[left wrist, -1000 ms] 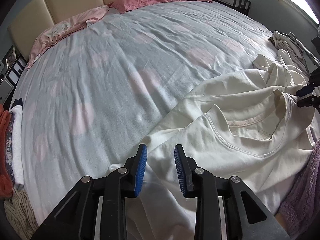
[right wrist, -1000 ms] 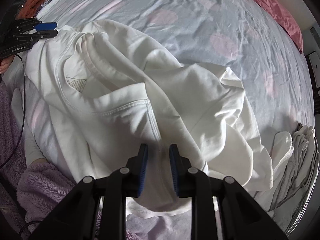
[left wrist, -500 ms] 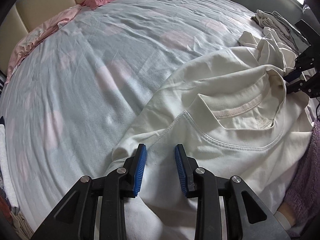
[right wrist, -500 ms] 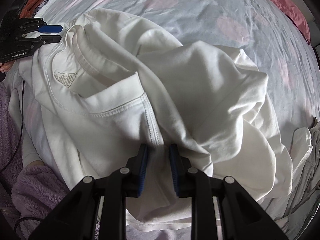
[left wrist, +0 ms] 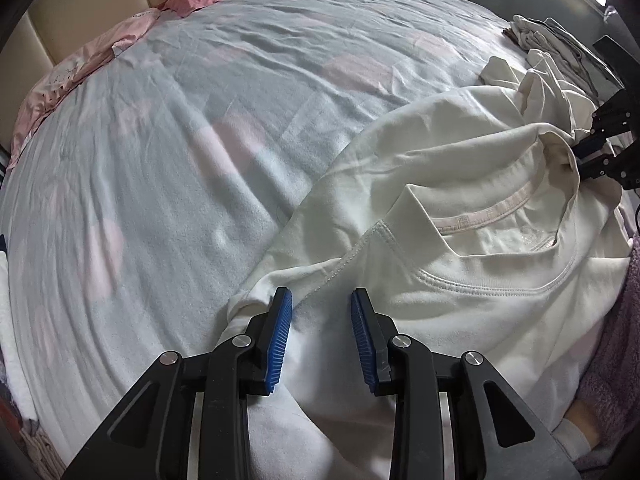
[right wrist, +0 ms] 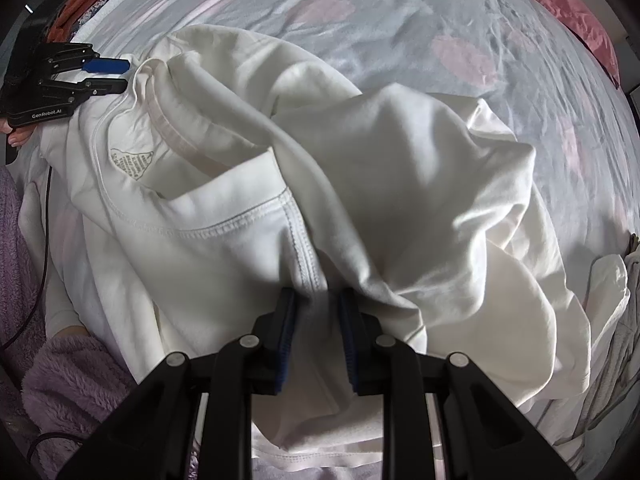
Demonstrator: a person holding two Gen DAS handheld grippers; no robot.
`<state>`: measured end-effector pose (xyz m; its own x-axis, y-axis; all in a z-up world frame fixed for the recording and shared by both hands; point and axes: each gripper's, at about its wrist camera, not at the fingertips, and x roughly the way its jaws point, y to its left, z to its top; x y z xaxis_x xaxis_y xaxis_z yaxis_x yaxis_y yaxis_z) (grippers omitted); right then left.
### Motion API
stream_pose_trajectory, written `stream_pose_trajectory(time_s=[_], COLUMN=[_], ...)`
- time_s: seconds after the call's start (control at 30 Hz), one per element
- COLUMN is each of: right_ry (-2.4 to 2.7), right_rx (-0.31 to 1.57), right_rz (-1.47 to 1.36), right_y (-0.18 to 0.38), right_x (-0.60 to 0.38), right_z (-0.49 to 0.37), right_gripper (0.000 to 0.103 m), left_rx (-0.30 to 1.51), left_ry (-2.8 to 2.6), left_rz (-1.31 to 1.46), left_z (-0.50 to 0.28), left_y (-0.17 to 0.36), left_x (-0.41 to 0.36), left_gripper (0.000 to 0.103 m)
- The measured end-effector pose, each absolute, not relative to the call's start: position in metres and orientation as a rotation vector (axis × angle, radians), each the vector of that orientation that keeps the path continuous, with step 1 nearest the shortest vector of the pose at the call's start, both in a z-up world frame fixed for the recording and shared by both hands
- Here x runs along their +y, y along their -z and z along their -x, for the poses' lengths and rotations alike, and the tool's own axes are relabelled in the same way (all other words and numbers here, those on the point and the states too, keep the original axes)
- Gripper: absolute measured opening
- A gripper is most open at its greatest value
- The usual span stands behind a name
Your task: Fold clothes
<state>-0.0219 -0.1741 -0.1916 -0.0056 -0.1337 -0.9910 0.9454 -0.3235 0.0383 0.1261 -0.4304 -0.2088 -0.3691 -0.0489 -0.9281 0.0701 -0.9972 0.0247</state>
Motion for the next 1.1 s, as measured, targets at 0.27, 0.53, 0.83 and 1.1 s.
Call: stream_pose_trajectory(time_s=[0.27, 0.53, 0.83, 1.1], right_ry=[1.493, 1.530, 1.638, 1.772], right_rx=[0.904, 0.941, 0.890, 0.818], right_rz=[-1.349, -1.300, -1.177, -1.166], right_y=[0.188, 0.183, 0.141, 0.144], right_x=[-0.171, -0.174, -0.179, -0.188], right_z=[0.023, 0.014, -0.016, -0.035], right_gripper=[0.022, 0.021, 0.006, 0.006], left_rx=[-0.076, -0.133, 0.141, 0.097], left_ry=[2.516, 2.537, 2.687, 2.818], left_rz=[-1.704, -1.725, -1.683, -1.740], left_z=[-0.125, -0.127, -0.146, -0.163], left_y=[0.212, 0.208, 0.176, 0.154], left_x=[-0.424, -0.411, -0.419, -0.374], left_gripper=[0.045, 0.014, 0.011, 0.011])
